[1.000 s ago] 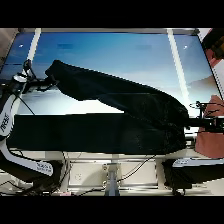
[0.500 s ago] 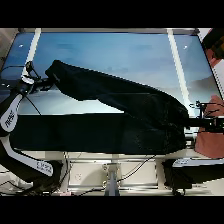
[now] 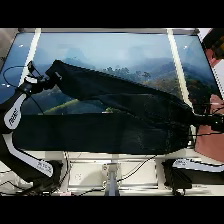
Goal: Fold the clothes and pants, and hang the long-sleeved shirts on hangers.
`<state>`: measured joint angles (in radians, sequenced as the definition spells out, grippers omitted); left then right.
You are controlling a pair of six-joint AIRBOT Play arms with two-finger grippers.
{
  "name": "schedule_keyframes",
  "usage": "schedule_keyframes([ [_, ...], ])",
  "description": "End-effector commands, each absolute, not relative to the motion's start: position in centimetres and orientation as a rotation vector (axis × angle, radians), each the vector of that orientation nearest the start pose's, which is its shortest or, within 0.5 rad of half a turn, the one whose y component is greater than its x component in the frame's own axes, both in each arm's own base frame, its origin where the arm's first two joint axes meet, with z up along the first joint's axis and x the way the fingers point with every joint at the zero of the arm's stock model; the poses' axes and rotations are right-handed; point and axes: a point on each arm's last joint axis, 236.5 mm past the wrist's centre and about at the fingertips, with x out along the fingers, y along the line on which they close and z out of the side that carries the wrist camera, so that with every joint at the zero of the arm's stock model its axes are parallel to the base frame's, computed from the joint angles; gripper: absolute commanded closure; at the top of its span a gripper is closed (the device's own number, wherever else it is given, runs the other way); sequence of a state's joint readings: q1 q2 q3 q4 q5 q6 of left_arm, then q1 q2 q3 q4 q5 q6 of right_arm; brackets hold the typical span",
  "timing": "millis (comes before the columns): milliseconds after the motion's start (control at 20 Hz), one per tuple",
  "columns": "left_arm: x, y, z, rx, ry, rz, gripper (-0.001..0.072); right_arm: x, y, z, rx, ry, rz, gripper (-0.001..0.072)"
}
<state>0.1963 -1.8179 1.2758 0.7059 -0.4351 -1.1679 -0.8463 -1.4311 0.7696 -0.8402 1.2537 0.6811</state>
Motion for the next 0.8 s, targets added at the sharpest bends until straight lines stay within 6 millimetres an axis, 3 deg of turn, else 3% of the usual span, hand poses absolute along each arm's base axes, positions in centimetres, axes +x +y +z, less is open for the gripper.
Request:
schedule_keyframes([
  [0, 57.4, 3.3, -9.0, -0.590, 0.778, 0.060, 0.0619, 27.8, -9.5, -8.9, 0.696, 1.207, 0.241, 0.0660],
  [50, 57.6, 3.2, -8.5, -0.562, 0.770, 0.046, 0.0671, 27.9, -9.5, -8.9, 0.699, 1.207, 0.240, 0.0659],
  [100, 57.7, 3.2, -7.6, -0.498, 0.752, 0.018, 0.0671, 27.9, -9.4, -8.8, 0.701, 1.205, 0.240, 0.0659],
  [300, 57.9, 4.1, -0.8, -0.346, 0.645, -0.033, 0.0674, 28.2, -9.3, -8.6, 0.715, 1.191, 0.243, 0.0660],
  [450, 55.7, 3.4, 3.8, -0.342, 0.661, -0.057, 0.0676, 28.2, -9.3, -8.6, 0.715, 1.191, 0.244, 0.0660],
  [600, 50.2, 6.5, 3.0, -0.248, 0.883, 0.098, 0.0676, 28.2, -9.3, -8.6, 0.715, 1.191, 0.243, 0.0659],
  [650, 47.9, 8.0, 1.9, -0.197, 0.979, 0.164, 0.0675, 28.2, -9.3, -8.6, 0.714, 1.190, 0.243, 0.0659],
  [750, 44.4, 8.7, -0.7, -0.152, 1.160, 0.194, 0.0674, 28.2, -9.3, -8.6, 0.715, 1.191, 0.243, 0.0659],
])
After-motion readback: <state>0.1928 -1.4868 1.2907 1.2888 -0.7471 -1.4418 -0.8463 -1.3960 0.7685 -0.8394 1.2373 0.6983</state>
